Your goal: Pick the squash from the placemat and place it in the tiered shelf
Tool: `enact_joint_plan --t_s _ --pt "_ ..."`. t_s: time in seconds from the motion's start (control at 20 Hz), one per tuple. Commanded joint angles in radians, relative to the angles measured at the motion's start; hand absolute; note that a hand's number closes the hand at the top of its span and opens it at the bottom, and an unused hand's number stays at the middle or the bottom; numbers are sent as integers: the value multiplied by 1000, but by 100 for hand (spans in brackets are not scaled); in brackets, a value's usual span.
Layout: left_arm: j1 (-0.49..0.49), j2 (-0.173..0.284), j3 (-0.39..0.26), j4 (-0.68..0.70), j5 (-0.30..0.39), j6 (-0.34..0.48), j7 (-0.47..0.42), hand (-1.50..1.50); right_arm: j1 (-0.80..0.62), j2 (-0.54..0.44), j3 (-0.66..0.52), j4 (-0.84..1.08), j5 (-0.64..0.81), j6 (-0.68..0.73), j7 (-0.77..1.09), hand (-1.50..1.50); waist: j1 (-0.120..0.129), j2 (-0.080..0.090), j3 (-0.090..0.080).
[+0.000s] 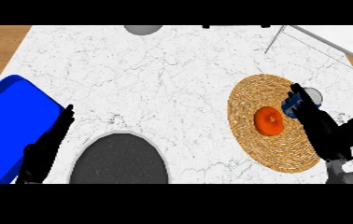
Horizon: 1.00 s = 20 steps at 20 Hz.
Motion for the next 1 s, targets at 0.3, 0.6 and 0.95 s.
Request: enact_joint_plan --t_s 0.3,0.6,0.95 --pt "-203 -108 51 -88 107 11 86 0 -352 -265 -62 34 212 189 -138 150 37 12 -21" --pt "-307 -101 77 -106 140 12 214 0 -443 -118 -123 324 -265 709 -135 -150 41 11 -13" --pt "-349 -140 79 -47 122 25 224 0 -571 -293 -92 417 -161 1041 -131 -150 17 5 -17"
